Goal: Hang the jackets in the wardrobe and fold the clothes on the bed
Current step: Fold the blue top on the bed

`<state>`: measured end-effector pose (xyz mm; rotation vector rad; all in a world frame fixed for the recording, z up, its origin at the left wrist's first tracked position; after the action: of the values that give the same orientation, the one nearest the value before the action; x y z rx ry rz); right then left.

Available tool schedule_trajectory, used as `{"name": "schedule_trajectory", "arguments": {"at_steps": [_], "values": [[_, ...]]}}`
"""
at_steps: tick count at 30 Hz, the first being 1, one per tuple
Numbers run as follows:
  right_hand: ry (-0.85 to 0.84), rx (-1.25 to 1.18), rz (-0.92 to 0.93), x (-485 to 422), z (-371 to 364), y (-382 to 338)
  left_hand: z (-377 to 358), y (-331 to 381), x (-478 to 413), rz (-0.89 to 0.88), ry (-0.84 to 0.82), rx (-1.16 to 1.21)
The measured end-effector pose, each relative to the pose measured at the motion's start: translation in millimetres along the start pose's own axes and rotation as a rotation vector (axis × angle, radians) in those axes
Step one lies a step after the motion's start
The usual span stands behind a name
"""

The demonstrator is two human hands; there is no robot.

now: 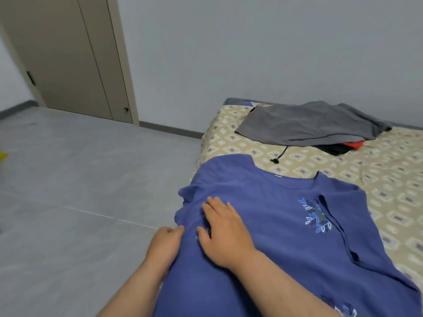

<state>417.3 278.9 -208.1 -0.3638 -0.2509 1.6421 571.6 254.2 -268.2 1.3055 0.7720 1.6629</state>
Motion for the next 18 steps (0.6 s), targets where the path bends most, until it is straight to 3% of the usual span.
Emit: {"name": "schedule_trajectory", "arguments": {"at_steps": [2,4,9,13,18], "values": [[-0.006,0.082,-0.042,-10,-20,-5,-9,-14,1,0.139,-0.299,0.269],[0.041,0.118,-0.060,-9,-27,-4,-16,-17,-8,0.159,-0.419,0.433],[0.082,0.105,-0.076,-9,-29,-1,-24,9,-53,0.250,-0.361,0.960],[0.114,0.074,-0.091,-7,-28,-1,-36,26,-70,0.268,-0.381,1.023],[0.143,0.027,-0.134,-6,-25,0,-24,4,-71,0.187,-0.172,1.213]]}}
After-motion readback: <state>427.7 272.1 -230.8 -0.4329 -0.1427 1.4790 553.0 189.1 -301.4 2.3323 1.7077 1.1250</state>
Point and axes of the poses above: each hand's wrist, its own x-axis away from the middle knuckle, its own z-axis out of the back of the hand, y = z × x, the point moved 3 cm from there along -x, towards the middle knuckle, and after that the axes turned 5 degrees about -z, right-handed, at the moved point
